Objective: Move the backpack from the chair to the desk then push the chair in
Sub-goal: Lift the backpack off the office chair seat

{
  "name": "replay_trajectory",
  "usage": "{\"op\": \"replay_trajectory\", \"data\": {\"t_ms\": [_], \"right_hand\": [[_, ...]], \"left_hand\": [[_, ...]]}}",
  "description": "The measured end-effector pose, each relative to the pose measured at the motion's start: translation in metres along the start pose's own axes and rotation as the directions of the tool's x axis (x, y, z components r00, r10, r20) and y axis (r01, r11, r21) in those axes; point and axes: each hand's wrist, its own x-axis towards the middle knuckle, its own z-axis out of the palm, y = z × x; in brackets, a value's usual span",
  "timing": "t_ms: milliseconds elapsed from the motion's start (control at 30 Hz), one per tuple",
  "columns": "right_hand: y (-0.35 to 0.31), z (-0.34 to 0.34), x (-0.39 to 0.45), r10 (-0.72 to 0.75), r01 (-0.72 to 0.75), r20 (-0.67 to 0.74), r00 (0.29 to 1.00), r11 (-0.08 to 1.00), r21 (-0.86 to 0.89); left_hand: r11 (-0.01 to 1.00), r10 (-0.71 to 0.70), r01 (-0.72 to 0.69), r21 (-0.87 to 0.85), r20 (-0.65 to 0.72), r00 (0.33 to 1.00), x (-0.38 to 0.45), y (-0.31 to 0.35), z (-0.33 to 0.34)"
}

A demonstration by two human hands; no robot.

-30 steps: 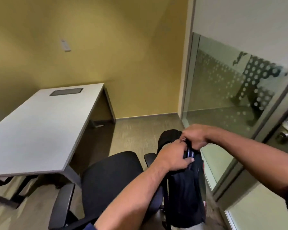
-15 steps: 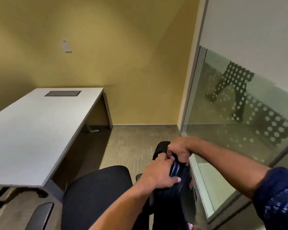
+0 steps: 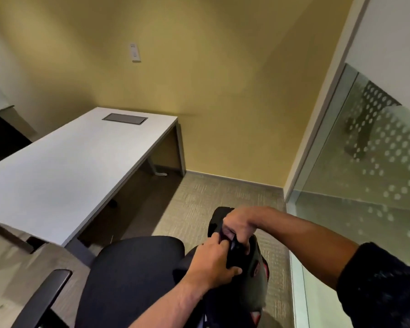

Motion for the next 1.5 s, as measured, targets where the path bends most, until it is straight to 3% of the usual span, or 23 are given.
{"op": "replay_trajectory", "data": {"t_ms": [267, 467, 800, 1067, 1233, 1500], "right_hand": [[0.002, -0.049, -0.008, 0.084, -0.082, 0.007, 0.996, 0.979, -0.189], [0.011, -0.076, -0.012, 0.138, -0.144, -0.045, 0.989, 0.976, -0.165], [0.069, -0.104, 0.075, 0.034, -0.009, 0.119, 0.992, 0.978, -0.206], [0.143, -0.123, 0.143, -0.12, 0.145, 0.159, 0.98, 0.978, -0.153], [0.202, -0.145, 0.158, -0.177, 0.181, 0.04, 0.983, 0.97, -0.161], [0.303, -0.174, 0.166, -0.228, 0.2, -0.21, 0.951, 0.969, -0.145]], "left_hand": [[0.995, 0.065, -0.053, 0.089, -0.14, 0.988, 0.013, -0.013, -0.013], [0.991, 0.095, -0.07, 0.118, -0.222, 0.97, 0.02, -0.018, -0.03], [0.991, 0.097, -0.087, 0.105, -0.1, 0.99, 0.084, -0.048, -0.042], [0.992, -0.094, 0.097, 0.08, -0.044, 0.995, 0.191, -0.066, -0.051], [0.973, -0.213, 0.22, 0.063, -0.1, 0.972, 0.271, -0.056, -0.065], [0.96, -0.158, 0.183, 0.213, -0.132, 0.979, 0.384, -0.052, -0.098]]}}
